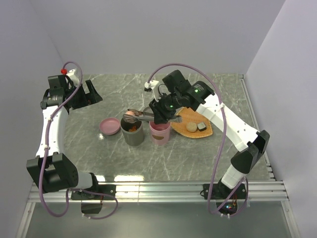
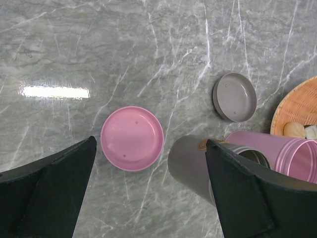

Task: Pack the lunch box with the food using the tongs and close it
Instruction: Place the fake food in the packing box.

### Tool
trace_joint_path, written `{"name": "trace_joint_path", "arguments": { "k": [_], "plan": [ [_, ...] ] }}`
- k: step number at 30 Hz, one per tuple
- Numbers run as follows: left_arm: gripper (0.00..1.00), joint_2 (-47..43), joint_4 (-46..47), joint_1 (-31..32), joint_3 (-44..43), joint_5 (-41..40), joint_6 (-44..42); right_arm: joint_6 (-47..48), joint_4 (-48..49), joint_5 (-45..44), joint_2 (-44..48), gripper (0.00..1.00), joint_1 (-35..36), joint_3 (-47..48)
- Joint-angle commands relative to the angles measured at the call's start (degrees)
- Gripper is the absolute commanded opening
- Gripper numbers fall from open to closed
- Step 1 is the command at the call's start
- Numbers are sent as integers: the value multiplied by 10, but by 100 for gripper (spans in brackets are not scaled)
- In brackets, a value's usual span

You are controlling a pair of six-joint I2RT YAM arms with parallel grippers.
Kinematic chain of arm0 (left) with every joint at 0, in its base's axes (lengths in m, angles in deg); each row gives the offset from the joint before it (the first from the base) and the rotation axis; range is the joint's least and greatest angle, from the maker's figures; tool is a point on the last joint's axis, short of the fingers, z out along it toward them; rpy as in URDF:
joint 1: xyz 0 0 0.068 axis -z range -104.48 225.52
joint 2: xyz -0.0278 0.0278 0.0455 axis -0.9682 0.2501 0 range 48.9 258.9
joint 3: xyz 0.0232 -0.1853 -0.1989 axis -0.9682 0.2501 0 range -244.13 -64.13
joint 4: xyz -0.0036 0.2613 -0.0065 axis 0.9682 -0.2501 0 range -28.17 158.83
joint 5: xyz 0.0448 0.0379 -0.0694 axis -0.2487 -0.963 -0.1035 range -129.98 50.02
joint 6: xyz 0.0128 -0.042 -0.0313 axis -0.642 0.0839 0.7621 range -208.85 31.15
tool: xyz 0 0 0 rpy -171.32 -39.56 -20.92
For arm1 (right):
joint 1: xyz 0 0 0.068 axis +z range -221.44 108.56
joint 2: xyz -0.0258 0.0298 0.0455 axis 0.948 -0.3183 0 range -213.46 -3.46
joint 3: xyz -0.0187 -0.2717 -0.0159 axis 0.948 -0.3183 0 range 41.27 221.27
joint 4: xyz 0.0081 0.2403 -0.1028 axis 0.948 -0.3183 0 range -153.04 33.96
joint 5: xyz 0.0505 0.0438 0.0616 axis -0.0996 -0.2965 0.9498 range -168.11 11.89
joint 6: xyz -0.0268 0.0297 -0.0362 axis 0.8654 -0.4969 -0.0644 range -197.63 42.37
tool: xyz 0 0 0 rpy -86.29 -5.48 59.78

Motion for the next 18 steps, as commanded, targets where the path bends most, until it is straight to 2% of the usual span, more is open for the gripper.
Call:
{"name": "trace_joint_path", "arguments": {
  "k": [1,12,18],
  "plan": [
    [99,-17,5,-1,-4,6,-11,-6,37,-10,-2,41,2,6],
    [99,-16,5,-2,-6,8,-12,-1,28,-22,-16,58,2,13],
    [99,-12,7,-2,-6,12,-9,-3,29,-24,-5,56,2,14]
  ]
}}
